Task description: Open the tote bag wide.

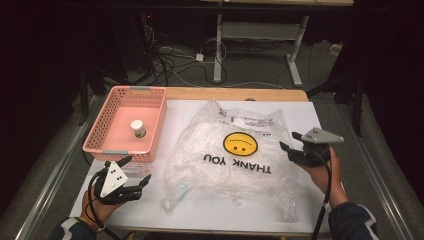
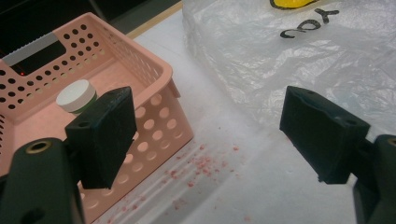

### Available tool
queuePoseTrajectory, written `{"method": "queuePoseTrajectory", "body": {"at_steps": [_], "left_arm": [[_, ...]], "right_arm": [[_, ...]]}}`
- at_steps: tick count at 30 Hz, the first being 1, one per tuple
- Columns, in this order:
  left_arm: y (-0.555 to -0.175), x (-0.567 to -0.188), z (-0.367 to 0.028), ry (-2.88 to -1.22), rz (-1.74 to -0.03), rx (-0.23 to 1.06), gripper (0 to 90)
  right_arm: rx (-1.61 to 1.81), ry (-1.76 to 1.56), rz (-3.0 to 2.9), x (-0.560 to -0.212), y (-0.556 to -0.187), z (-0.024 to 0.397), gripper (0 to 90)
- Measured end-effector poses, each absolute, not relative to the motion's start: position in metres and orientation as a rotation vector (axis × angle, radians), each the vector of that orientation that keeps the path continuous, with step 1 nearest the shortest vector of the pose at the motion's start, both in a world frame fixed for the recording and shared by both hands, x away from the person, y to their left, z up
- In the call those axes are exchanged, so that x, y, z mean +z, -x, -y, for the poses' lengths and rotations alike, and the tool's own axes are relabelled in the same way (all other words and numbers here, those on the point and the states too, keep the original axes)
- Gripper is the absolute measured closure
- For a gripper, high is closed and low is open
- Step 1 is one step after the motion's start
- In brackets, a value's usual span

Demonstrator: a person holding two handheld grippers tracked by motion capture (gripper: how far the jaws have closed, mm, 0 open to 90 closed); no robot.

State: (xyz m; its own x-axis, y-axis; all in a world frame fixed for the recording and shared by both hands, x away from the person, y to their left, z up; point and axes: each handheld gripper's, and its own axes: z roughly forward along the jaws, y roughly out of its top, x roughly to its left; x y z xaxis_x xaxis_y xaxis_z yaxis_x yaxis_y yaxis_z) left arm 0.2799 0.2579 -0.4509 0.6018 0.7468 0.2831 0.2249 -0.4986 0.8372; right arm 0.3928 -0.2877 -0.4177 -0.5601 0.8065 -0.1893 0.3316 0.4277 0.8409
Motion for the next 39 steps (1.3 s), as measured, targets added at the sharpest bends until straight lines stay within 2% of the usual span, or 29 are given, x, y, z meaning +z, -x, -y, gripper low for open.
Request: {"method": "queuePoseTrajectory", "body": {"at_steps": [5, 9, 11, 16, 19, 23, 28, 32, 36, 39], "left_arm": [[-0.278, -0.454, -0.257, -2.054, -0.765, 0.829, 18.3], [-0.277, -0.454, -0.257, -2.056, -0.764, 0.827, 18.3], [-0.277, -0.455, -0.257, -2.064, -0.760, 0.827, 18.4], [-0.278, -0.458, -0.256, -2.084, -0.748, 0.812, 18.4], [-0.278, -0.459, -0.254, -2.098, -0.746, 0.800, 18.6], [-0.278, -0.460, -0.254, -2.100, -0.744, 0.797, 18.6], [-0.279, -0.459, -0.254, -2.085, -0.743, 0.794, 18.7], [-0.282, -0.458, -0.252, -2.091, -0.731, 0.790, 18.8], [-0.286, -0.458, -0.249, -2.099, -0.713, 0.798, 19.0], [-0.289, -0.458, -0.247, -2.103, -0.709, 0.800, 19.0]], "right_arm": [[0.915, -1.101, -2.124, -0.426, -0.461, 0.293, 45.6], [0.811, -1.180, -2.150, -0.436, -0.492, 0.292, 46.6], [0.790, -1.203, -2.176, -0.442, -0.503, 0.291, 49.5], [0.728, -1.279, -2.217, -0.458, -0.522, 0.286, 67.4], [0.696, -1.322, -2.201, -0.465, -0.529, 0.284, 80.0], [0.679, -1.332, -2.155, -0.467, -0.533, 0.280, 89.2], [0.655, -1.411, -2.061, -0.469, -0.532, 0.289, 90.0], [0.670, -1.555, -2.004, -0.466, -0.526, 0.314, 90.0], [0.666, -1.690, -1.924, -0.463, -0.511, 0.338, 89.5], [0.642, -1.614, -1.934, -0.462, -0.492, 0.337, 89.5]]}}
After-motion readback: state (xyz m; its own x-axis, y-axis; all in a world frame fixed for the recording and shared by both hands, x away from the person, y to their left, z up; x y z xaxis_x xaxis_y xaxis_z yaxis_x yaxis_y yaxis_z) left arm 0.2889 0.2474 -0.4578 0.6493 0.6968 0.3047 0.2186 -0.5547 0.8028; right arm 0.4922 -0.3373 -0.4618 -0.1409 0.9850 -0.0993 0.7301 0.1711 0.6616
